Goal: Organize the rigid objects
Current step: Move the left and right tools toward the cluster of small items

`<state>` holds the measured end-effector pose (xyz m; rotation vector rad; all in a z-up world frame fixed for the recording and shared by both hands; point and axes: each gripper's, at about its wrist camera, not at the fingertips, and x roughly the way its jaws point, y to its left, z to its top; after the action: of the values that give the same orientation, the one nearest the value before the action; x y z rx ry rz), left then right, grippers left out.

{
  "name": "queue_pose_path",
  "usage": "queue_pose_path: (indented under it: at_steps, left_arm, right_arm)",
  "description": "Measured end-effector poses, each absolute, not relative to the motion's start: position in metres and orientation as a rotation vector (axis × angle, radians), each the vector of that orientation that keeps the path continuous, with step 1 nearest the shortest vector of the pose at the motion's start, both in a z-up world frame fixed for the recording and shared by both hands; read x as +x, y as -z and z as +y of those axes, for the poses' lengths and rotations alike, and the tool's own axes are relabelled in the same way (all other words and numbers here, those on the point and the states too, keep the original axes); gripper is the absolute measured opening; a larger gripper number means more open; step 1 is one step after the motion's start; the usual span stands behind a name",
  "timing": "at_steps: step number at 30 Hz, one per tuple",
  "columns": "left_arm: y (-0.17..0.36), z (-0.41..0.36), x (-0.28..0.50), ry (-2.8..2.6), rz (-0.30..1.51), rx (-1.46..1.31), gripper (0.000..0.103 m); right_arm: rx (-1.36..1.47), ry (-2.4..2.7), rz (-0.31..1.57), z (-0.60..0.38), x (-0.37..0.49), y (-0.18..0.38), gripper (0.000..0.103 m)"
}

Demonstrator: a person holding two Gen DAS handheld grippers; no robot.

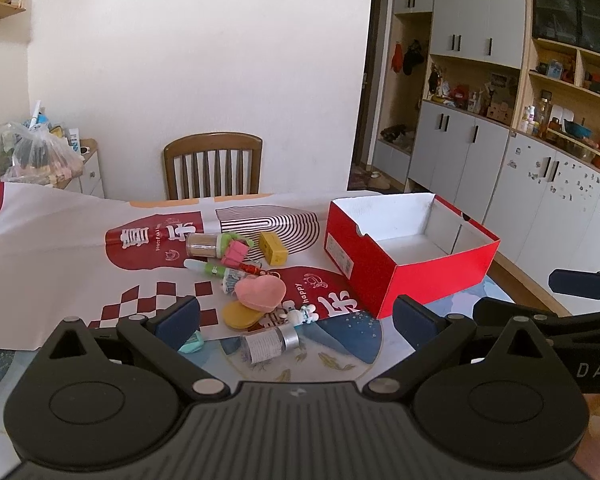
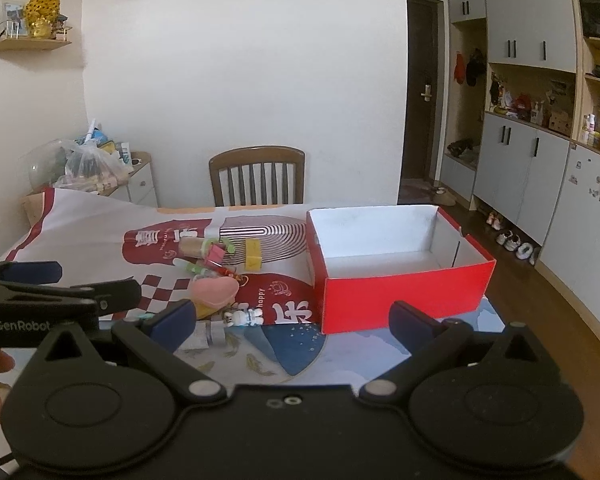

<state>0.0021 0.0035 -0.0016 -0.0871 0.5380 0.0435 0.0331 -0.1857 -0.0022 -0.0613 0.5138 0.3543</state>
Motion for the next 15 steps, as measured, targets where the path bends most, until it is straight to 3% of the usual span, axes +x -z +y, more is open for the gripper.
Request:
queue_pose_path:
  at_steps: [15]
  left_arm:
    - [0.013,0.039,0.015,-0.114,0.547,-0.142,0.103]
  right_arm:
    - [-0.115,-0.552,0.522,-0.158,0.05,0.014,0.103]
